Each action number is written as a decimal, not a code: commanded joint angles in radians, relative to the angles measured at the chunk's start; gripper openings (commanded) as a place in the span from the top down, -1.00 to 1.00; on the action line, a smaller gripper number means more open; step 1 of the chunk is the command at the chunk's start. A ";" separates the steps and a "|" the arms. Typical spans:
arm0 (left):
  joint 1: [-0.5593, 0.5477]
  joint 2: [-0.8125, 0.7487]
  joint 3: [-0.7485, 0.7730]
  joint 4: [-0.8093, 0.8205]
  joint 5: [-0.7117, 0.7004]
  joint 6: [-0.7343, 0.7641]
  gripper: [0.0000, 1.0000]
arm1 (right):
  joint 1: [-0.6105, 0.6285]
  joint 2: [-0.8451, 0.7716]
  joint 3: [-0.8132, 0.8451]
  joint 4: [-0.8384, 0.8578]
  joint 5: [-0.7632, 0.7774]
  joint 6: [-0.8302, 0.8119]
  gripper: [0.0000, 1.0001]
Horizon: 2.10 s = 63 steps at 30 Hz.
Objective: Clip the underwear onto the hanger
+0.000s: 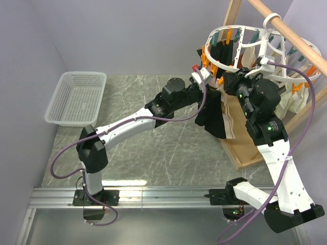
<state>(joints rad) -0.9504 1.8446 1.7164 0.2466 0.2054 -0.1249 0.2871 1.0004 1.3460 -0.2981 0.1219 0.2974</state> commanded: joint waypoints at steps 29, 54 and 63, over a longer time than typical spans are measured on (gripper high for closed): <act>0.010 -0.004 0.104 0.105 0.054 -0.019 1.00 | 0.006 -0.014 -0.024 -0.007 -0.034 -0.021 1.00; -0.001 0.015 0.161 0.154 0.051 0.027 1.00 | 0.006 -0.014 -0.019 -0.010 -0.042 -0.029 0.84; -0.001 0.022 0.172 0.166 0.048 0.019 1.00 | 0.004 -0.011 -0.007 -0.022 -0.038 -0.030 0.52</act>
<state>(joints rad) -0.9432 1.8786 1.8023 0.2653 0.2432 -0.1154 0.2871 0.9951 1.3350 -0.2607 0.1242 0.2687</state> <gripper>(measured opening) 0.032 0.255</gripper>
